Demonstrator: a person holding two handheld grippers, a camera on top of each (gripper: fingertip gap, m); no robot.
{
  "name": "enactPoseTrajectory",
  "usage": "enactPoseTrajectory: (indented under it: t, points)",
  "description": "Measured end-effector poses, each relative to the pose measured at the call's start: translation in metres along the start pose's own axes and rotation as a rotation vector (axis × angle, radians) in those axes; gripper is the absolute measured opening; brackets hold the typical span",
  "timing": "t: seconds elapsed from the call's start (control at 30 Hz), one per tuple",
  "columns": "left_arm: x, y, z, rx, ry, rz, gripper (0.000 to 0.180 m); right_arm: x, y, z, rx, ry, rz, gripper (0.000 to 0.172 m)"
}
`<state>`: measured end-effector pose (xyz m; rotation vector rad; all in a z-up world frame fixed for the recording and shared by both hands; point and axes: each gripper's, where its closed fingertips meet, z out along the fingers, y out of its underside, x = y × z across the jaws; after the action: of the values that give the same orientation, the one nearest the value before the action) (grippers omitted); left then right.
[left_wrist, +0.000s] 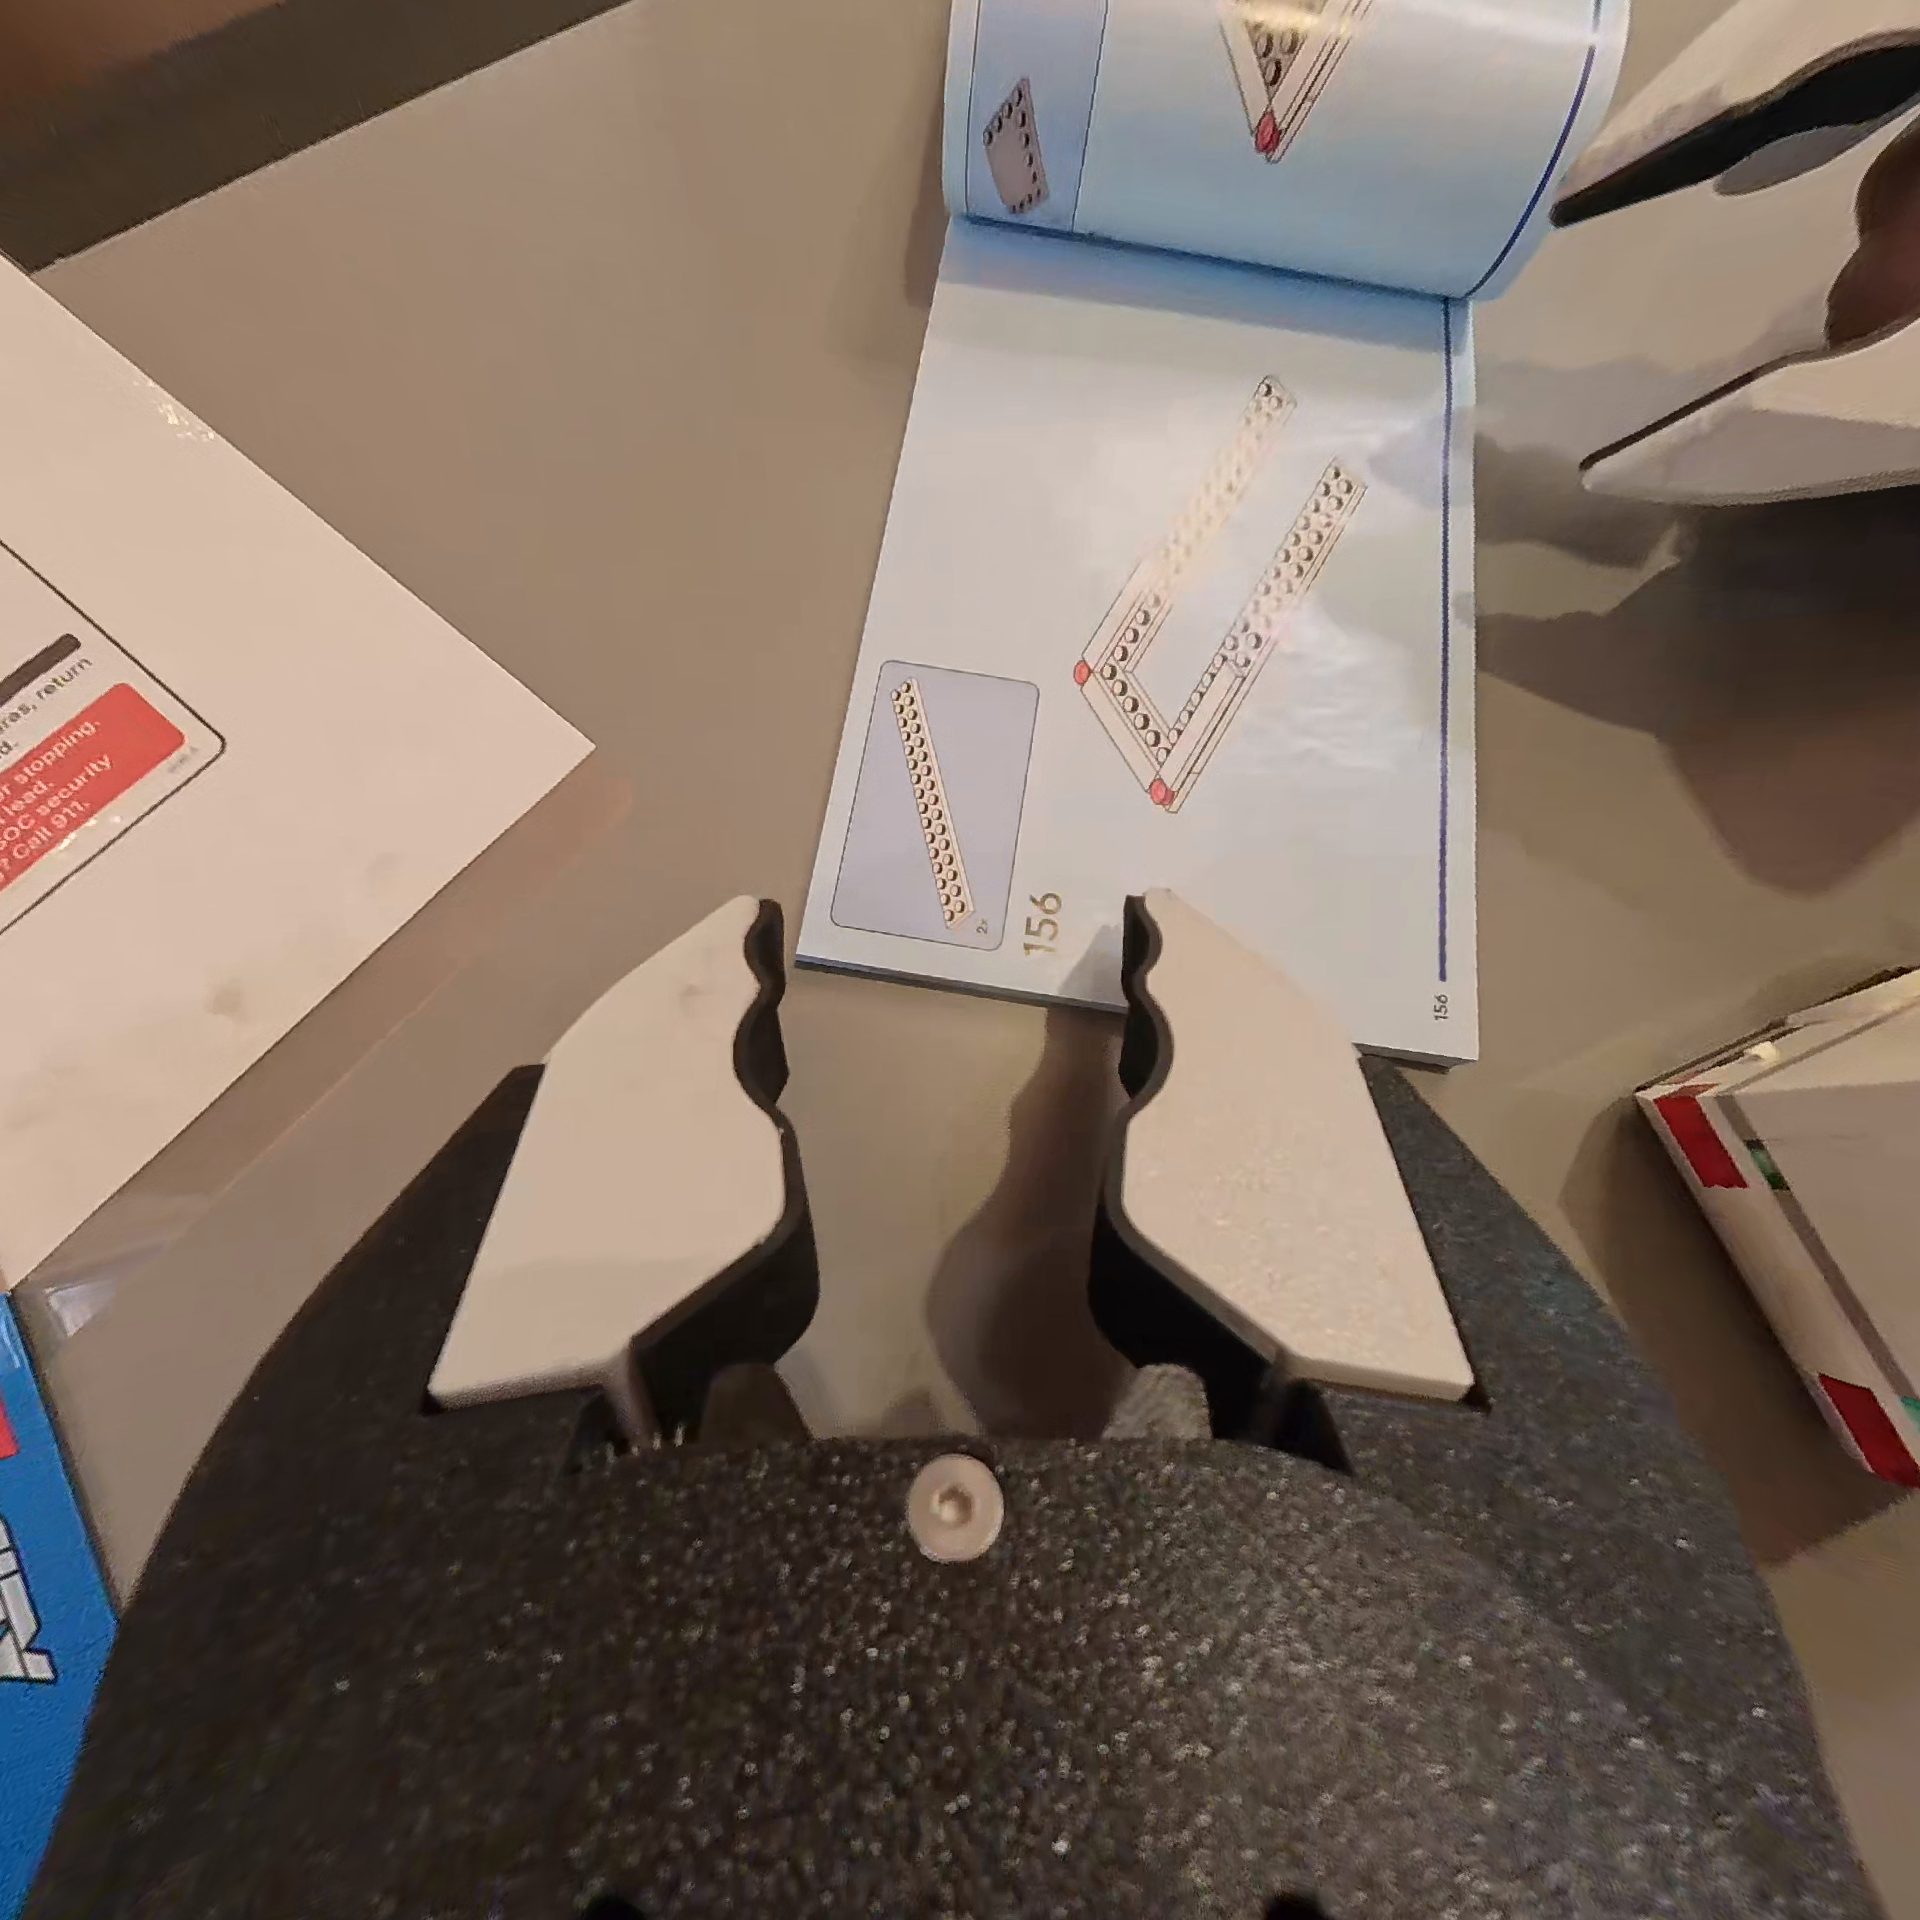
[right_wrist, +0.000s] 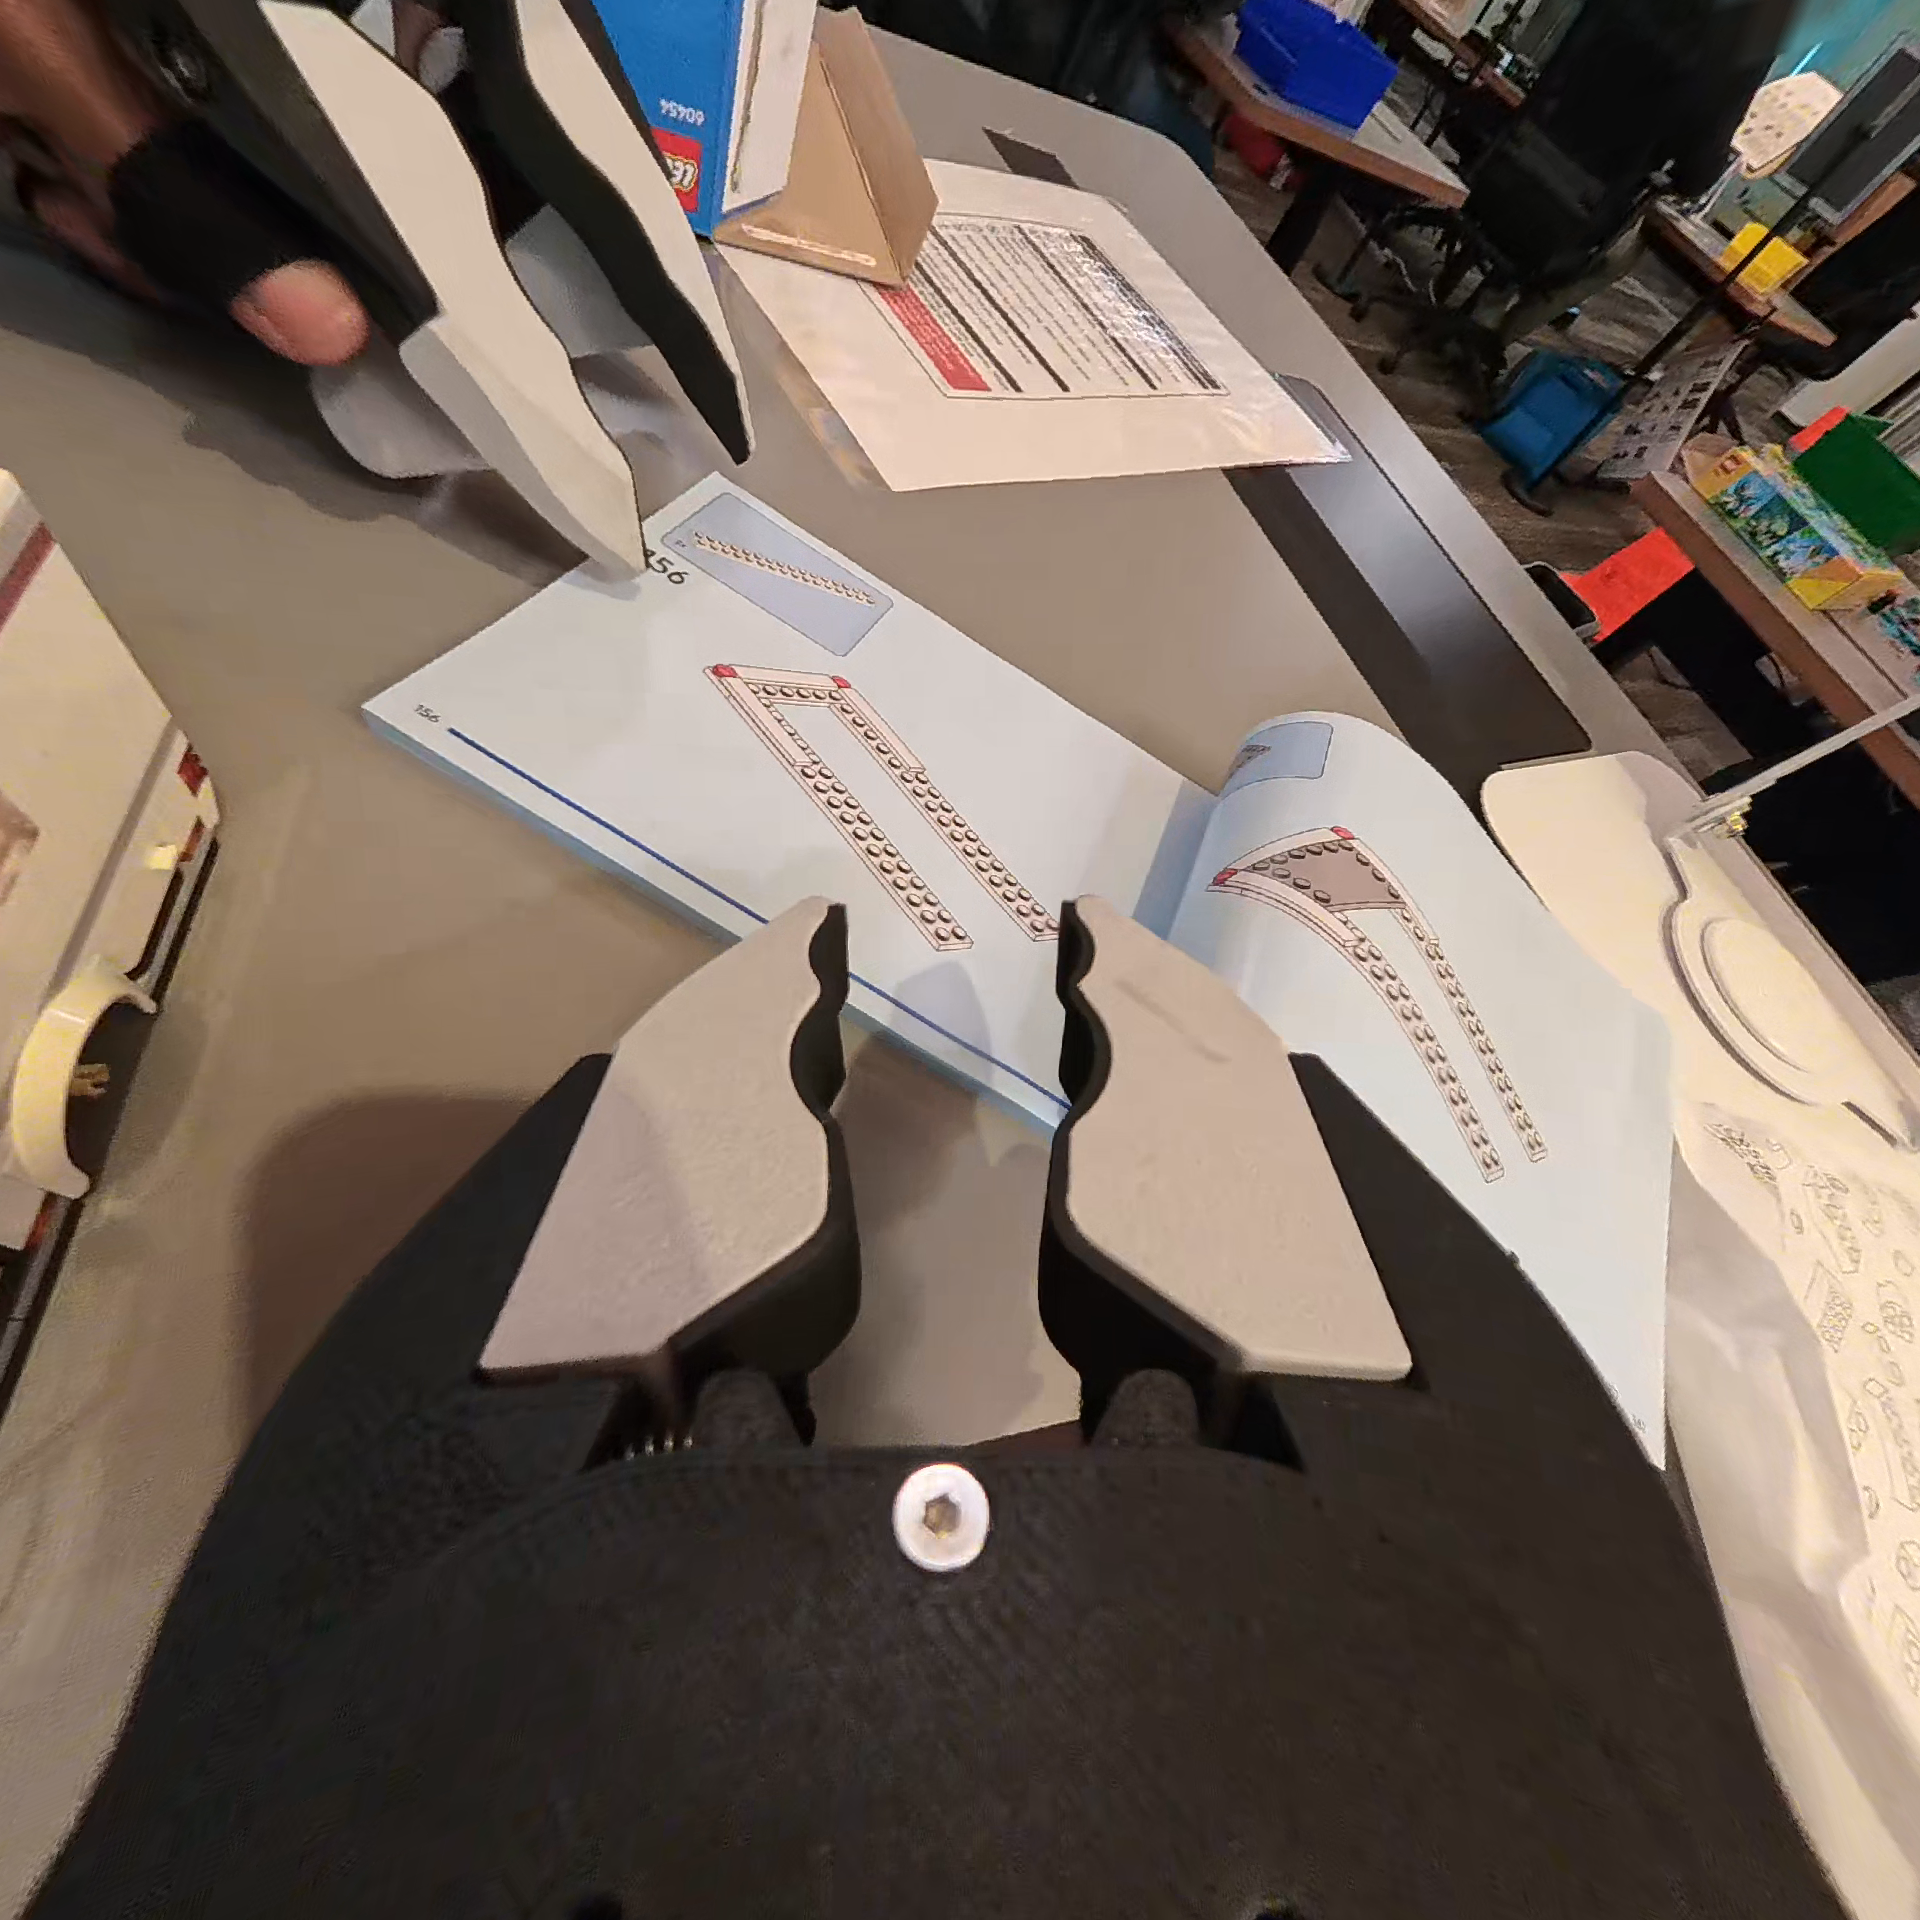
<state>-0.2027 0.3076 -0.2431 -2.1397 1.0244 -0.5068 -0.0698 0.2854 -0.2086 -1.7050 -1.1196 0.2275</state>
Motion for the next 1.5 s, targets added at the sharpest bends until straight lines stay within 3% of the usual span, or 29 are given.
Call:
enactPoseTrajectory:
  t: [1.2,1.5]
  points:
    - [0.0020,-0.0002,-0.0022,-0.004,-0.012,0.045,0.056,-0.0054,0.0043,0.0047,-0.039,-0.019,-0.038,0.038]
    - [0.0017,0.0051,-0.0012,-0.049,-0.056,0.127,0.055,-0.0061,0.0050,0.0052,-0.045,-0.019,-0.044,0.038]
